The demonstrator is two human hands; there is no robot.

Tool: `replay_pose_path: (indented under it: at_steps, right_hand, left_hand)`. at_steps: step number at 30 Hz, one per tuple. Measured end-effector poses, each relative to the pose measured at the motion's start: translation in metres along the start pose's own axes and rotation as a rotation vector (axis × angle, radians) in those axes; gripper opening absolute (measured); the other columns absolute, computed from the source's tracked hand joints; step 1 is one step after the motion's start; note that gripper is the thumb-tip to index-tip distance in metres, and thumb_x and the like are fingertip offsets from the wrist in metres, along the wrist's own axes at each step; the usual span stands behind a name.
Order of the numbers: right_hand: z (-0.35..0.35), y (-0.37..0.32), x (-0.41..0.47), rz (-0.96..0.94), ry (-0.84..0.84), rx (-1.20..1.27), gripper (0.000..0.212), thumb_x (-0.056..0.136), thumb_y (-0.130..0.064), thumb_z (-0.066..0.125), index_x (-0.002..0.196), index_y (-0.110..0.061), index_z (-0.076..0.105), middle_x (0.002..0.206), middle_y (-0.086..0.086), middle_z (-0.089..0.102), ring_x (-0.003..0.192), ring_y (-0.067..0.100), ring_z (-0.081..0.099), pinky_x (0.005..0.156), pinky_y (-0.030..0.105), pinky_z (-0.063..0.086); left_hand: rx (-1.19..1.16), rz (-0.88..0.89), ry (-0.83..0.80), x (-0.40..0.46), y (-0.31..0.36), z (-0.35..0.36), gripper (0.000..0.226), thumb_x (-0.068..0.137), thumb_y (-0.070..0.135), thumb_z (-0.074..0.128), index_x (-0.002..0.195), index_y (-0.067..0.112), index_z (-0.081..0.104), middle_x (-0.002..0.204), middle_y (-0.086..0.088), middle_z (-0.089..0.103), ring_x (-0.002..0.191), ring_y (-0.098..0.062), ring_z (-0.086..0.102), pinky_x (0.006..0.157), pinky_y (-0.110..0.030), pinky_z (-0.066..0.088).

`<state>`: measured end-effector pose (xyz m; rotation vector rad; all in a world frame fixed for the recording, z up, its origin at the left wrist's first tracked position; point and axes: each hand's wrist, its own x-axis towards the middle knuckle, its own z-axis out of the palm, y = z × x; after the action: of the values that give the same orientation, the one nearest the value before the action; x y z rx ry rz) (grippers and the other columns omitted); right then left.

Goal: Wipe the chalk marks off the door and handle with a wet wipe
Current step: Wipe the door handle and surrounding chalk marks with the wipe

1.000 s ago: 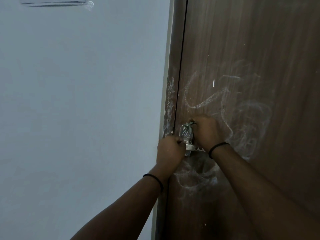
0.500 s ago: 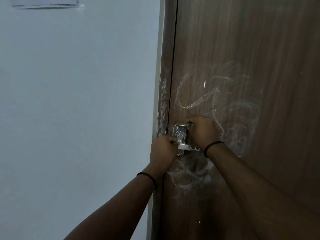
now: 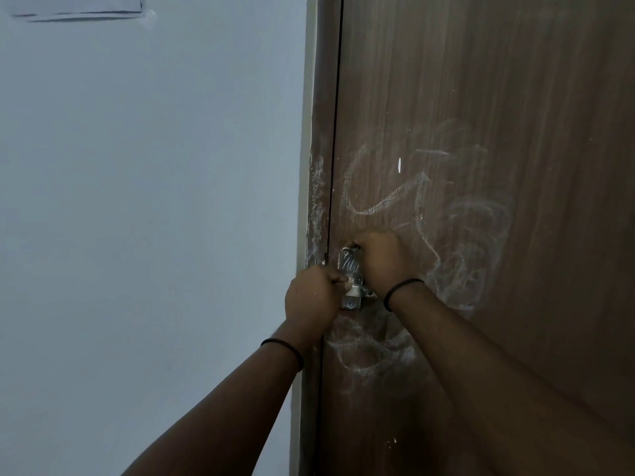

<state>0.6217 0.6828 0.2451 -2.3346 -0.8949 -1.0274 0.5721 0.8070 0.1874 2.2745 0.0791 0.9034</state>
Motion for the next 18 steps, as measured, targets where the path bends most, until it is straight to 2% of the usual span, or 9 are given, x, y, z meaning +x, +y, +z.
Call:
replay_pose_path:
  at_steps: [2,5,6,9,12,14,16,18]
  right_hand:
    - [0.004,-0.001,0.003,0.010,0.017,0.076,0.028,0.085,0.004,0.056,0.094,-0.012,0.077,0.095,0.007,0.073,0.087,0.021,0.066,0.076,0.033,0.055]
    - [0.009,0.010,-0.004,0.220,0.172,0.382,0.016,0.084,-0.004,0.071,0.091,-0.016,0.078,0.092,-0.003,0.075,0.083,0.009,0.068,0.071,0.013,0.050]
    - [0.012,0.015,-0.009,0.293,0.202,0.436,0.013,0.082,-0.007,0.074,0.088,-0.018,0.077,0.089,-0.006,0.074,0.080,0.006,0.067,0.067,0.010,0.047]
    - [0.023,0.026,-0.027,0.374,0.132,0.382,0.015,0.078,-0.011,0.079,0.075,-0.023,0.070,0.075,-0.011,0.068,0.068,0.003,0.063,0.053,0.010,0.043]
    - [0.023,0.031,-0.033,0.400,0.048,0.355,0.014,0.077,-0.014,0.082,0.074,-0.023,0.071,0.074,-0.011,0.068,0.068,0.005,0.065,0.056,0.019,0.049]
    - [0.019,0.028,-0.026,0.404,0.117,0.458,0.012,0.081,-0.011,0.078,0.078,-0.021,0.072,0.074,-0.010,0.070,0.069,0.008,0.068,0.060,0.025,0.055]
    - [0.016,0.022,-0.019,0.387,0.219,0.496,0.010,0.082,-0.011,0.077,0.082,-0.021,0.073,0.077,-0.013,0.068,0.069,0.001,0.065,0.059,0.017,0.051]
    - [0.016,0.019,-0.018,0.396,0.225,0.460,0.010,0.081,-0.015,0.079,0.079,-0.023,0.071,0.076,-0.012,0.069,0.067,-0.002,0.063,0.057,0.014,0.047]
  left_hand:
    - [0.001,0.010,-0.012,0.001,-0.001,0.001,0.012,0.087,0.030,0.070,0.094,0.027,0.080,0.096,0.006,0.077,0.086,-0.016,0.069,0.076,-0.029,0.054]
    - [-0.006,0.022,0.009,0.001,-0.002,0.002,0.014,0.088,0.030,0.070,0.097,0.025,0.080,0.096,0.005,0.077,0.083,-0.013,0.067,0.070,-0.023,0.047]
    - [-0.007,0.028,0.017,0.001,-0.001,0.003,0.015,0.088,0.029,0.070,0.099,0.024,0.079,0.095,0.004,0.077,0.080,-0.011,0.066,0.068,-0.021,0.044]
    - [0.000,0.033,0.026,0.000,0.000,0.005,0.014,0.089,0.028,0.069,0.099,0.023,0.078,0.092,0.003,0.075,0.079,-0.012,0.065,0.067,-0.023,0.045]
    - [-0.001,0.019,0.042,0.000,-0.003,0.006,0.015,0.088,0.029,0.071,0.100,0.021,0.076,0.089,0.003,0.073,0.075,-0.011,0.062,0.061,-0.020,0.041]
    - [-0.014,0.005,0.040,0.002,-0.005,0.005,0.014,0.086,0.030,0.073,0.094,0.019,0.073,0.082,0.005,0.068,0.072,-0.011,0.060,0.057,-0.019,0.037]
    - [0.003,0.008,0.026,0.003,-0.005,0.003,0.015,0.085,0.032,0.075,0.086,0.019,0.067,0.075,0.007,0.063,0.069,-0.011,0.059,0.056,-0.021,0.036]
    - [0.020,0.005,0.010,0.004,-0.005,0.003,0.017,0.085,0.032,0.075,0.082,0.020,0.063,0.074,0.006,0.063,0.069,-0.013,0.061,0.058,-0.024,0.039]
